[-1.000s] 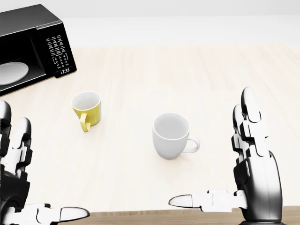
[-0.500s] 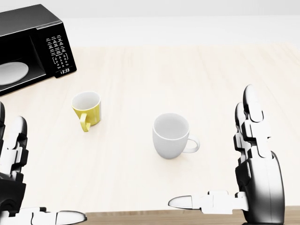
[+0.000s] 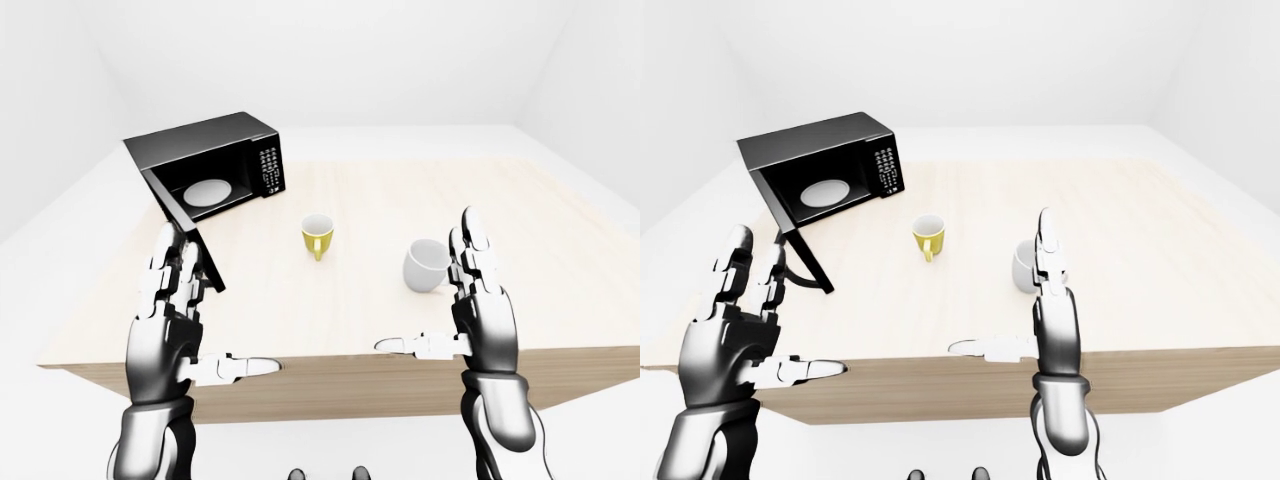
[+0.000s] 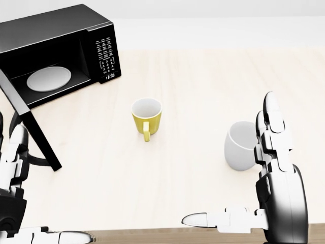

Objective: Close the microwave.

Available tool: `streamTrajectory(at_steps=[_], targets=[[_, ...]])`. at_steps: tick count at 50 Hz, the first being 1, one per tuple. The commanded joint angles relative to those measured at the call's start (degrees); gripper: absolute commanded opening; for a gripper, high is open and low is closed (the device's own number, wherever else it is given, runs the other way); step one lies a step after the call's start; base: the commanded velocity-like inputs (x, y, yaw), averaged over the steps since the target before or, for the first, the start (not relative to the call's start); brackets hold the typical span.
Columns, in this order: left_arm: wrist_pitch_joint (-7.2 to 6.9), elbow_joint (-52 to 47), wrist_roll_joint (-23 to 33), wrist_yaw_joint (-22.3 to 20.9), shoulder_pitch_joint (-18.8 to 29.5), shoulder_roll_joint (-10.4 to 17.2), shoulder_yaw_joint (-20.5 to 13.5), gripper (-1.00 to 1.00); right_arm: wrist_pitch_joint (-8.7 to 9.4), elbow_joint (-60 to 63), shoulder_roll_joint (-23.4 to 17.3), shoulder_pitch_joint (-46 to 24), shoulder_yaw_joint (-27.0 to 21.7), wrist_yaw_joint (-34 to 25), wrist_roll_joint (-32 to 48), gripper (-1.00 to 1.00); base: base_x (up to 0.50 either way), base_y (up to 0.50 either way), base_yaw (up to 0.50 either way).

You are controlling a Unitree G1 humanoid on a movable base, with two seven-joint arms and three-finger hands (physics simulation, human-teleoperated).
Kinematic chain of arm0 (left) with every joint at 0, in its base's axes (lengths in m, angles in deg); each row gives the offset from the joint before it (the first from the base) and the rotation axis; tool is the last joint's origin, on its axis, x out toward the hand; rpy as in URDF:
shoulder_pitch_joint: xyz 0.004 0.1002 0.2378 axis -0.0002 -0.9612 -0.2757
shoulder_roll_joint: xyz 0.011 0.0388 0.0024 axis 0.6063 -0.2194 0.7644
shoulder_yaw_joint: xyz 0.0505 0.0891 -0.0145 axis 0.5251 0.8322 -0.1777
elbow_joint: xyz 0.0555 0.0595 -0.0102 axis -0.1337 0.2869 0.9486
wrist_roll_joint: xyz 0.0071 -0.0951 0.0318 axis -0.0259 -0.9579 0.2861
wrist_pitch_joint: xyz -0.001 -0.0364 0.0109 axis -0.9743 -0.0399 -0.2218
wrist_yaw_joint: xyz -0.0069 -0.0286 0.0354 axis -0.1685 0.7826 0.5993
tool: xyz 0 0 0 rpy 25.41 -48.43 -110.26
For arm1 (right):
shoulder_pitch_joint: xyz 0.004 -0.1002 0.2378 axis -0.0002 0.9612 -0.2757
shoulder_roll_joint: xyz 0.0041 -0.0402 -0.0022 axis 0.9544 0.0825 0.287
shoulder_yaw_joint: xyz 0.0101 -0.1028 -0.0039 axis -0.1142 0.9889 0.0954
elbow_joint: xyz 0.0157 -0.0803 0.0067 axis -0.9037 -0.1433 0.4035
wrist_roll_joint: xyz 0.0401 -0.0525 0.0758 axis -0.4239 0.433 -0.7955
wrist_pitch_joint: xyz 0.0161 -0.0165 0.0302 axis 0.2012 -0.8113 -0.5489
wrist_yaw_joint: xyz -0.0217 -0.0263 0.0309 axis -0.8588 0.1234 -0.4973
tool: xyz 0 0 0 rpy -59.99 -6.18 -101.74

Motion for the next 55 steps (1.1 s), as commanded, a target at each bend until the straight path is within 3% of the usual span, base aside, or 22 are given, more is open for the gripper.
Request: streamTrajectory(at_steps=[1, 24, 39, 55], targets=[[0.0, -0.19, -0.06, -0.15, -0.16, -0.07, -0.04, 1.0, 0.0, -0.11, -0.01, 0.04, 0.25, 0.1, 0.42, 1.0, 0.0, 0.5, 0.0], [0.0, 0.05, -0.38, 0.01, 0.12, -0.17, -0.3, 1.0, 0.0, -0.71, -0.02, -0.23, 0.45, 0.38, 0.74, 1.0, 0.0, 0.5, 0.0], [0.0, 0.01, -0.48, 0.08, -0.11, -0.15, -0.19, 1.0, 0.0, -0.07, -0.18, 0.22, 0.62, 0.38, 0.6, 1.0, 0.0, 0.0, 0.0], [0.0, 0.13, -0.28, 0.07, 0.06, -0.06, -0.23, 1.0, 0.0, -0.24, -0.2, 0.23, 1.15, 0.58, 1.93, 1.0, 0.0, 0.5, 0.0]])
